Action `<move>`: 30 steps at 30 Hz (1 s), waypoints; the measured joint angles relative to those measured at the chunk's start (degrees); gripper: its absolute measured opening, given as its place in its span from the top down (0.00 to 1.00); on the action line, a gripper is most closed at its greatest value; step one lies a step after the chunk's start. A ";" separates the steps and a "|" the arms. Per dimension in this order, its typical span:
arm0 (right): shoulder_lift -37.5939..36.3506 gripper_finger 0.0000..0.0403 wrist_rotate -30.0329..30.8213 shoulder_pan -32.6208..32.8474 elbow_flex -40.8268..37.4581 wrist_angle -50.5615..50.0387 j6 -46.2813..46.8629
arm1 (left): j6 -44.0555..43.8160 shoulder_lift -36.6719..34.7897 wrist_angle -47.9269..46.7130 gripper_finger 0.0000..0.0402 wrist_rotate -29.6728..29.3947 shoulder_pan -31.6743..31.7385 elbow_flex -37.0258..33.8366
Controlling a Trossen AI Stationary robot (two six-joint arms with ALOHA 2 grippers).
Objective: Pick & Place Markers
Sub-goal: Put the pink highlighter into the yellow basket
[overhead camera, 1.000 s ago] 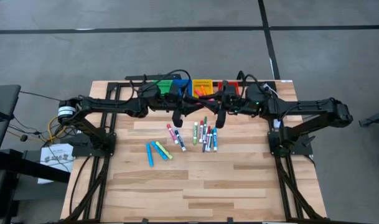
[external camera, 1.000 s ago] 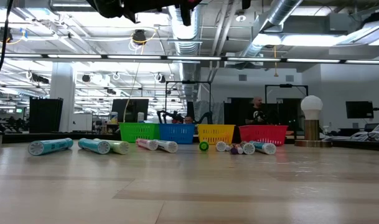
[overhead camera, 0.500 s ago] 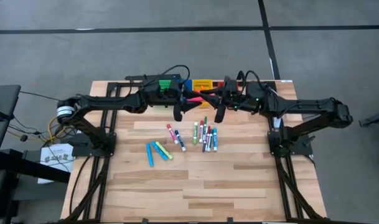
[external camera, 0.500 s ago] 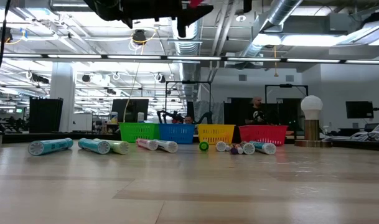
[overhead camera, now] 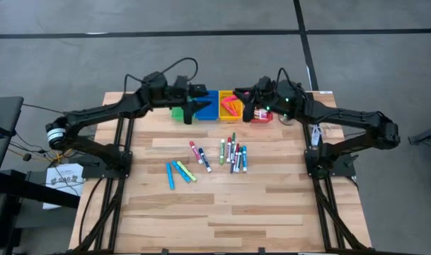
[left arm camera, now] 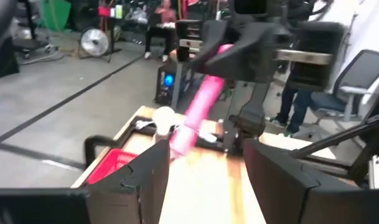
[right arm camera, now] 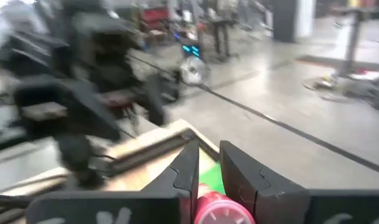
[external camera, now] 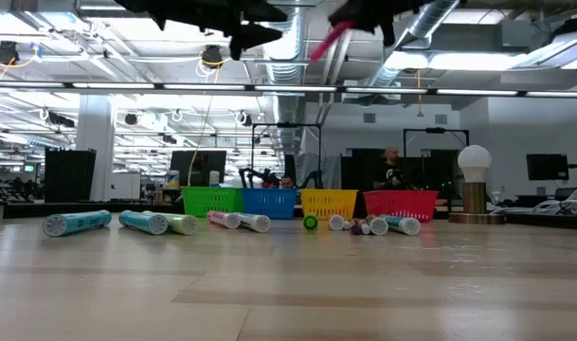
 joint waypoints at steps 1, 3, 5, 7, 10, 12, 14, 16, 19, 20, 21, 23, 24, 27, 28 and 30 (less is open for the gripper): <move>0.10 0.90 0.00 -1.23 0.00 -1.15 0.04 | 0.25 -0.97 -1.47 0.49 -0.02 0.27 0.00; 1.17 0.90 0.00 -3.68 0.00 -2.50 0.17 | 0.26 -2.96 -4.48 0.49 0.03 0.81 0.00; 2.85 0.89 0.00 -5.94 -0.02 -3.97 0.43 | 0.13 -4.89 -7.26 0.49 0.07 0.94 0.00; 5.41 0.89 0.05 -7.60 0.00 -3.31 0.64 | -0.18 -6.61 -9.65 0.49 0.15 0.89 0.00; 10.24 0.89 0.12 -9.69 0.00 -2.90 0.62 | -2.28 -8.77 -11.78 0.49 0.20 0.83 0.00; 13.64 0.89 0.05 -10.83 -0.02 -1.72 0.63 | -4.02 -9.96 -12.61 0.49 0.22 0.83 0.00; 16.76 0.89 -0.08 -11.70 -0.02 0.63 0.32 | -5.39 -10.84 -12.71 0.49 0.18 0.55 0.00; 19.60 0.88 -0.11 -12.52 -0.02 2.78 -0.52 | -5.89 -11.55 -12.87 0.49 0.18 0.07 0.00; 23.15 0.88 -0.05 -13.49 -0.02 5.39 -1.11 | -7.01 -12.25 -13.37 0.49 0.13 -1.13 0.00; 23.99 0.88 -0.06 -13.93 -0.01 5.67 -1.17 | -7.40 -12.35 -13.43 0.49 -0.21 -1.58 0.00; 24.80 0.88 -0.06 -14.39 -0.02 5.82 -1.30 | -7.64 -12.41 -13.47 0.49 -0.43 -2.03 0.00; 26.67 0.88 -0.09 -15.16 0.00 7.87 -1.35 | -7.78 -12.48 -13.53 0.49 -1.35 -2.91 0.00; 27.41 0.88 -0.11 -15.58 0.00 7.96 -1.35 | -7.82 -12.48 -13.58 0.49 -1.53 -3.14 0.00; 29.53 0.87 -0.11 -16.61 0.01 9.56 -1.35 | -8.92 -12.48 -13.75 0.49 -1.76 -3.39 0.00; 30.27 0.87 -0.10 -16.79 0.12 9.78 -1.35 | -9.27 -12.48 -13.76 0.49 -1.86 -3.37 0.00; 31.68 0.87 -0.11 -17.04 0.11 9.86 -1.50 | -10.03 -12.48 -13.79 0.49 -2.54 -3.37 0.00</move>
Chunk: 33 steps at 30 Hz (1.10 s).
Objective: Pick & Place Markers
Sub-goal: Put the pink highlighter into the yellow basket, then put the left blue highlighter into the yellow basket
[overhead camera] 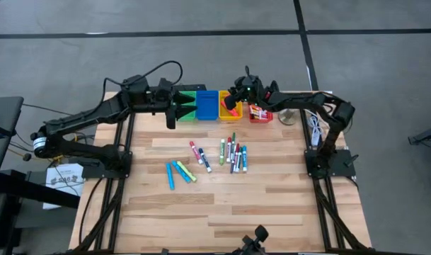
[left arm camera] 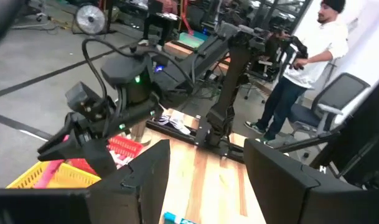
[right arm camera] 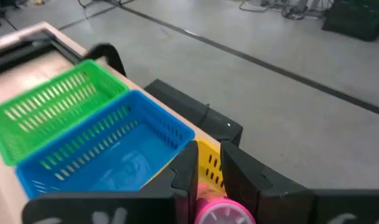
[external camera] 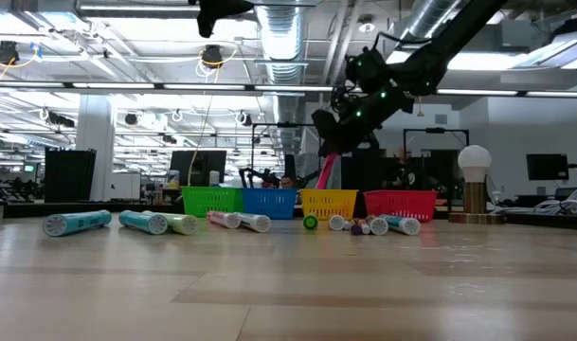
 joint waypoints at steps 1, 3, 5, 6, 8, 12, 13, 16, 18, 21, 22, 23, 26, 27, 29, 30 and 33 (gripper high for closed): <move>0.57 0.87 0.00 0.00 0.00 0.39 -0.38 | -0.22 0.00 -0.04 0.49 -0.37 0.00 0.00; 1.50 0.87 -0.03 0.05 0.01 1.50 -1.26 | -0.35 0.00 -0.09 0.49 -0.95 0.00 0.00; 2.18 0.87 -0.17 0.20 0.04 2.27 -1.39 | -0.42 0.00 -0.17 0.49 -1.17 0.00 0.00; 2.30 0.87 -0.17 0.22 0.04 2.25 -1.40 | -0.60 0.00 -0.20 0.49 -1.24 0.00 0.00; 2.30 0.86 -0.17 0.22 0.04 2.69 -2.22 | -0.81 0.00 -0.20 0.49 -1.64 -0.01 0.00; 2.30 0.83 -0.15 0.20 0.04 3.28 -2.84 | -0.83 0.00 -0.31 0.49 -2.03 -0.02 0.00; 2.28 0.82 -0.15 0.09 0.04 3.39 -2.84 | -0.84 0.00 -0.33 0.49 -2.03 -0.02 0.00; 2.26 0.79 -0.15 0.11 0.04 3.22 -2.84 | -0.81 0.00 -0.35 0.49 -2.03 -0.02 0.00; 2.26 0.76 -0.15 0.16 0.04 3.20 -2.83 | -0.83 0.00 -0.35 0.49 -2.06 -0.23 0.00; 2.26 0.71 -0.15 0.22 0.04 2.54 -2.75 | -0.81 0.00 -0.35 0.49 -2.26 -0.75 0.00; 2.26 0.69 -0.15 0.22 0.04 2.08 -2.43 | -0.81 0.00 -0.35 0.49 -2.32 -1.01 0.00; 2.24 0.67 -0.15 0.22 0.04 1.38 -2.12 | -0.81 0.00 -0.35 0.49 -2.36 -1.21 0.00; 1.86 0.62 -0.20 0.29 0.04 -1.17 -1.90 | -0.81 0.00 -0.37 0.49 -2.42 -1.84 0.00; 1.54 0.60 -0.41 0.47 0.04 -1.72 -1.90 | -0.81 0.00 -0.37 0.49 -2.44 -2.04 0.00; 0.48 0.58 -0.71 0.93 0.04 -2.27 -1.92 | -0.81 0.00 -0.37 0.49 -2.44 -2.33 0.00; -0.21 0.57 -1.14 1.29 0.04 -2.60 -2.13 | -0.81 0.01 -0.37 0.49 -2.44 -2.52 0.00; -3.24 0.55 -1.49 2.76 0.04 -3.17 -3.43 | -0.81 0.00 -0.54 0.49 -2.74 -2.89 0.00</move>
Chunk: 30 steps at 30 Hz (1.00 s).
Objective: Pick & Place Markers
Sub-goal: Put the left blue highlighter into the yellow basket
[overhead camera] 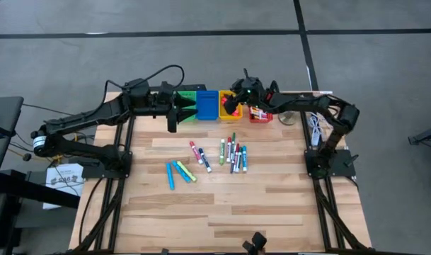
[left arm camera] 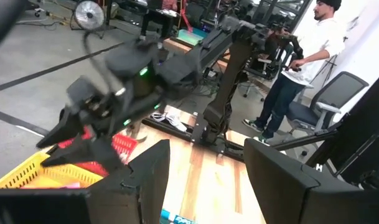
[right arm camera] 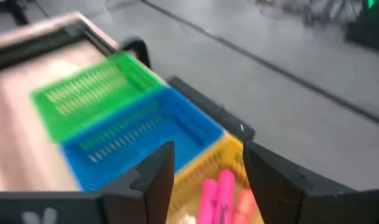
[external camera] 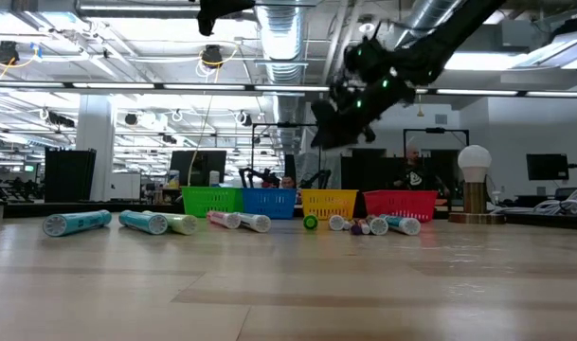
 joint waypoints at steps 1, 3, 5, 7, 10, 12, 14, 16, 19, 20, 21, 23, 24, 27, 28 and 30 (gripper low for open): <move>-1.20 0.54 0.00 0.58 0.00 0.17 -0.70 | 0.00 0.02 -0.26 0.49 -0.12 -0.08 0.00; -3.81 0.54 0.00 1.75 0.00 -0.04 -1.91 | 0.00 0.02 -1.09 0.49 -0.12 -0.23 0.00; -6.38 0.55 0.00 2.96 0.00 0.01 -3.13 | 0.02 0.02 -3.16 0.49 -0.29 -0.37 0.02; -9.18 0.56 0.00 4.01 0.00 -0.04 -4.48 | 0.02 0.02 -7.22 0.49 -1.27 -0.45 0.02; -13.48 0.57 -0.02 5.37 0.00 -0.23 -6.10 | 0.02 0.02 -14.37 0.49 -4.72 -1.57 0.02; -16.13 0.58 -0.04 6.13 0.00 -0.70 -7.27 | 0.24 0.02 -18.62 0.49 -7.86 -2.62 0.02; -18.80 0.59 0.00 6.92 0.00 -2.36 -8.40 | 0.22 0.02 -21.99 0.49 -11.43 -3.79 0.02; -21.36 0.60 0.00 7.56 0.02 -4.99 -8.44 | 0.23 0.02 -24.56 0.49 -15.59 -4.78 0.02; -24.65 0.61 0.02 8.38 0.02 -9.86 -6.88 | 0.03 0.02 -26.26 0.49 -21.08 -6.23 0.00; -25.65 0.61 -0.01 8.65 0.02 -11.34 -5.94 | 0.02 0.02 -26.49 0.49 -22.24 -6.61 0.00; -26.69 0.61 0.01 8.94 0.02 -12.92 -4.85 | 0.04 0.02 -26.38 0.49 -22.68 -6.96 -0.08; -28.26 0.61 0.00 9.64 0.03 -16.19 -2.30 | 0.02 0.00 -25.42 0.49 -22.85 -7.54 -1.11; -28.94 0.62 0.00 10.05 0.04 -18.05 -0.92 | 0.02 0.00 -25.34 0.49 -22.84 -7.82 -2.03; -30.25 0.62 0.00 12.04 0.04 -22.44 2.37 | 0.02 0.02 -25.45 0.49 -22.85 -8.33 -6.00; -30.57 0.62 -0.02 12.83 0.04 -23.88 3.21 | -0.12 0.02 -24.91 0.49 -22.86 -8.54 -7.73; -30.69 0.62 -0.01 14.58 0.03 -25.43 5.53 | -1.64 0.04 -24.11 0.49 -22.84 -8.69 -11.28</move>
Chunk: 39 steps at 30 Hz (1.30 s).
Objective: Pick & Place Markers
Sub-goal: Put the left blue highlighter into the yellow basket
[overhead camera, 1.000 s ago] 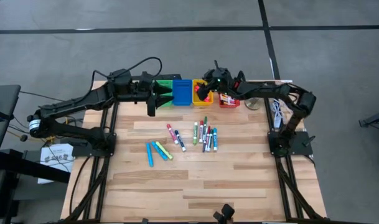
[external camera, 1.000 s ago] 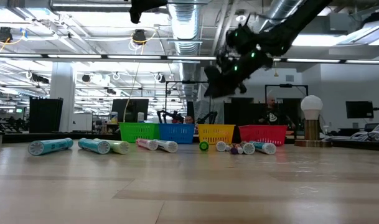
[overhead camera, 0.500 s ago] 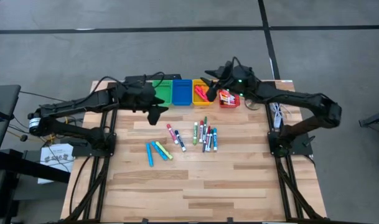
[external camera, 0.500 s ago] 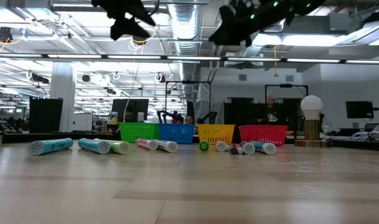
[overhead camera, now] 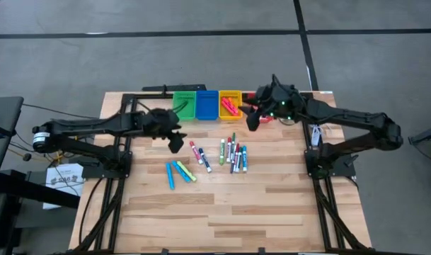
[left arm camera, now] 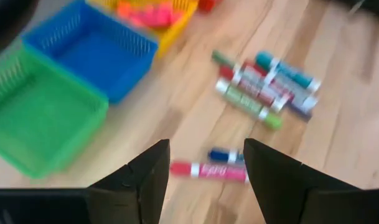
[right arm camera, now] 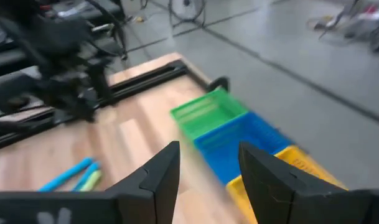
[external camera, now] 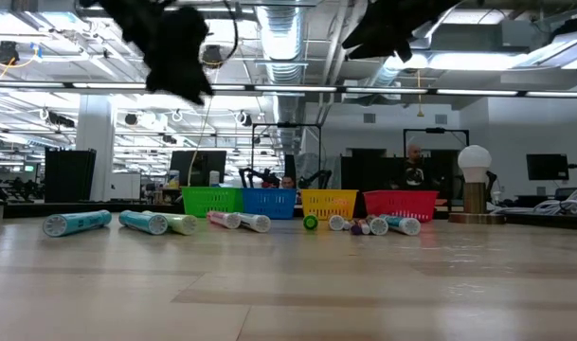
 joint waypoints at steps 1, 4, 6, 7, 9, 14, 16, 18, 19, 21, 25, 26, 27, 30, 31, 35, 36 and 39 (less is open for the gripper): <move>0.00 0.62 0.01 0.96 0.01 -0.59 1.19 | -1.15 0.00 0.64 0.49 0.00 0.00 -1.87; 0.00 0.62 0.03 3.73 0.01 -1.84 3.46 | -5.15 0.00 5.02 0.49 -0.02 0.00 -7.34; 0.28 0.63 0.03 5.57 0.01 -2.05 4.51 | -8.30 0.01 9.15 0.49 -0.01 0.00 -11.27; 0.37 0.63 0.02 6.39 0.00 -2.44 4.80 | -9.93 0.02 11.41 0.49 0.01 0.00 -13.06; 0.39 0.64 0.03 7.97 -0.02 -2.98 5.84 | -12.57 0.02 15.58 0.49 0.01 0.00 -16.20; 0.37 0.67 0.07 11.57 -0.03 -3.30 6.11 | -8.35 0.00 18.83 0.49 1.82 0.00 -21.00; 0.37 0.68 0.05 12.68 -0.02 -3.32 6.13 | -5.83 0.00 18.81 0.49 2.74 -0.02 -22.18; 0.37 0.68 0.05 13.71 -0.03 -3.31 6.16 | -3.77 0.02 18.78 0.49 4.11 -0.01 -22.85; 0.37 0.69 0.07 14.14 -0.03 -3.29 6.18 | -2.45 0.02 18.82 0.49 5.20 -0.02 -22.98; 0.37 0.69 0.07 14.90 -0.01 -3.29 6.18 | 1.15 0.00 18.76 0.49 7.62 -0.58 -23.10; 0.37 0.70 0.11 16.24 -0.03 -3.29 6.18 | 15.04 0.00 18.61 0.49 9.93 -4.02 -23.10; 0.37 0.70 0.10 16.52 -0.01 -3.29 6.18 | 19.01 0.00 18.52 0.49 9.94 -5.12 -23.10; 0.37 0.70 0.11 16.77 -0.02 -3.29 6.18 | 22.84 0.00 18.51 0.49 9.92 -6.25 -23.10; 0.37 0.70 0.11 17.38 -0.02 -3.29 6.18 | 32.53 0.00 18.41 0.49 9.90 -9.22 -23.10; 0.37 0.70 0.14 17.57 -0.01 -3.29 6.18 | 35.23 0.00 18.22 0.49 9.88 -10.15 -23.10; 0.37 0.70 0.16 18.30 -0.02 -3.29 6.18 | 44.59 0.00 15.90 0.49 9.88 -14.02 -23.10; 0.37 0.70 0.16 18.52 -0.01 -3.29 6.18 | 46.40 0.00 15.00 0.49 9.90 -14.97 -23.10; 0.37 0.70 0.16 19.05 -0.01 -3.29 6.18 | 49.41 0.00 11.91 0.49 9.88 -17.39 -23.10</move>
